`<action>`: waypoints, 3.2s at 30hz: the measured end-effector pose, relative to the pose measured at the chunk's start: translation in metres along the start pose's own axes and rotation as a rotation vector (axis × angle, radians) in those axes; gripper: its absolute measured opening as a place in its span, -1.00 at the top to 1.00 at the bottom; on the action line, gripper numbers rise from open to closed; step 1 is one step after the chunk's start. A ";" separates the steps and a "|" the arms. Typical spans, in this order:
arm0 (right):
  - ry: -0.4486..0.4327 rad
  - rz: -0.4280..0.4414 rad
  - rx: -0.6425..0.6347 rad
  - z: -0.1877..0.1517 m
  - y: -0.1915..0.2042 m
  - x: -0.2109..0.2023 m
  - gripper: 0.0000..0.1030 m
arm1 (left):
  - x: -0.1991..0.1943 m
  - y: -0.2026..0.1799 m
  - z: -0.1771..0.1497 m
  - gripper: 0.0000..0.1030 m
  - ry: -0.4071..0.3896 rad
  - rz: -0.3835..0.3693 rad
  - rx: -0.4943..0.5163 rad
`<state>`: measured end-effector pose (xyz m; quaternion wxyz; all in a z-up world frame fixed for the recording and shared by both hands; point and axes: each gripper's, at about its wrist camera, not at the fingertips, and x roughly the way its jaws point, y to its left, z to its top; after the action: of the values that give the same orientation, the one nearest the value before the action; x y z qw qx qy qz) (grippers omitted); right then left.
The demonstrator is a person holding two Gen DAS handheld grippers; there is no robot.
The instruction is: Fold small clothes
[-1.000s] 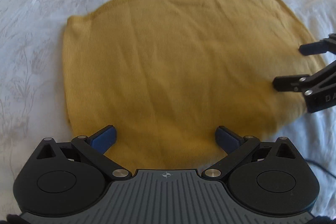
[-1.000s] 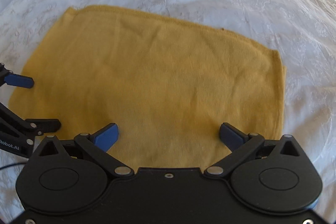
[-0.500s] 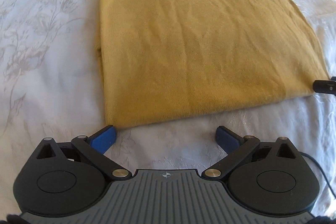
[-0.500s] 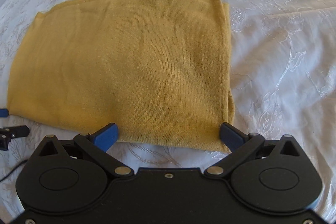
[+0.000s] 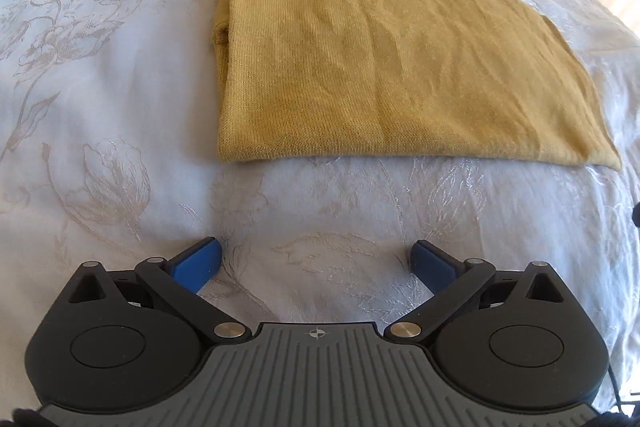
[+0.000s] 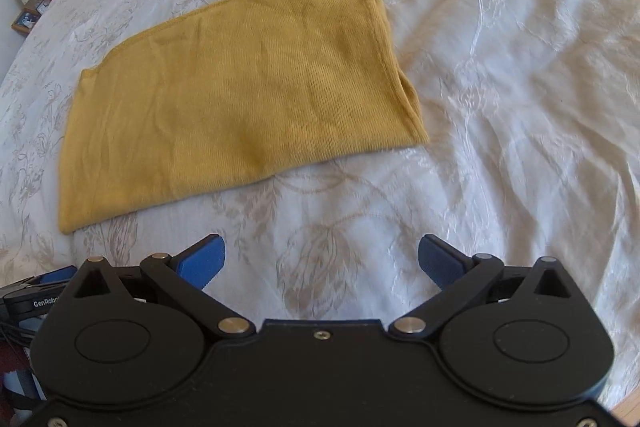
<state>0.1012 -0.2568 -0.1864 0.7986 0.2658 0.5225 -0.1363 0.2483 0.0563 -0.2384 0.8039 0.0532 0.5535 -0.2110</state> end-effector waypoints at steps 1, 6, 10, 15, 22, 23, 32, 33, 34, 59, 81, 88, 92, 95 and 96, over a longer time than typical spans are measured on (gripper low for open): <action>0.003 0.002 0.010 -0.005 -0.002 -0.002 -0.99 | 0.000 -0.003 0.000 -1.00 -0.004 0.007 0.005; 0.005 0.021 0.035 -0.012 -0.015 -0.011 -0.99 | 0.003 -0.020 0.007 -1.00 -0.011 0.061 0.028; 0.008 0.035 0.056 0.001 -0.032 -0.007 -0.99 | 0.012 -0.030 0.016 -1.00 0.015 0.086 0.007; -0.009 0.107 0.081 0.042 -0.053 0.006 -0.99 | 0.010 -0.039 0.018 -1.00 0.057 0.124 -0.055; 0.007 0.212 0.074 0.110 -0.070 0.048 -0.99 | 0.007 -0.045 0.024 -0.97 0.101 0.158 -0.183; 0.012 0.221 0.069 0.117 -0.071 0.055 -0.99 | 0.004 -0.046 0.022 -0.97 0.099 0.168 -0.206; 0.063 0.371 0.037 0.158 -0.080 0.099 -1.00 | -0.039 -0.081 0.027 -0.75 0.034 0.211 -0.267; 0.064 0.393 0.038 0.159 -0.081 0.102 -1.00 | -0.043 -0.087 0.033 -0.75 0.018 0.211 -0.255; 0.063 0.419 0.042 0.160 -0.083 0.103 -1.00 | -0.046 -0.093 0.042 -0.75 0.002 0.209 -0.243; 0.048 0.522 -0.033 0.168 -0.079 0.114 -1.00 | 0.089 -0.145 0.236 -0.76 0.032 0.237 -0.063; 0.047 0.594 -0.009 0.165 -0.102 0.108 -1.00 | 0.027 -0.154 0.162 -0.94 0.001 0.211 -0.020; 0.053 0.592 0.014 0.160 -0.105 0.104 -1.00 | 0.045 -0.152 0.134 -0.96 0.098 0.191 -0.027; 0.074 0.570 0.023 0.163 -0.102 0.105 -1.00 | 0.054 -0.146 0.137 -0.97 0.136 0.171 -0.032; 0.113 0.526 0.013 0.169 -0.092 0.104 -0.88 | 0.039 -0.141 0.139 -0.94 0.090 0.144 -0.059; 0.122 0.513 0.001 0.170 -0.089 0.104 -0.68 | 0.032 -0.138 0.138 -0.94 0.070 0.141 -0.067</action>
<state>0.2298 -0.4198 -0.2523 0.7740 0.3975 0.4852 0.0866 0.3228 -0.1219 -0.1940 0.7984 0.0725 0.5828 -0.1331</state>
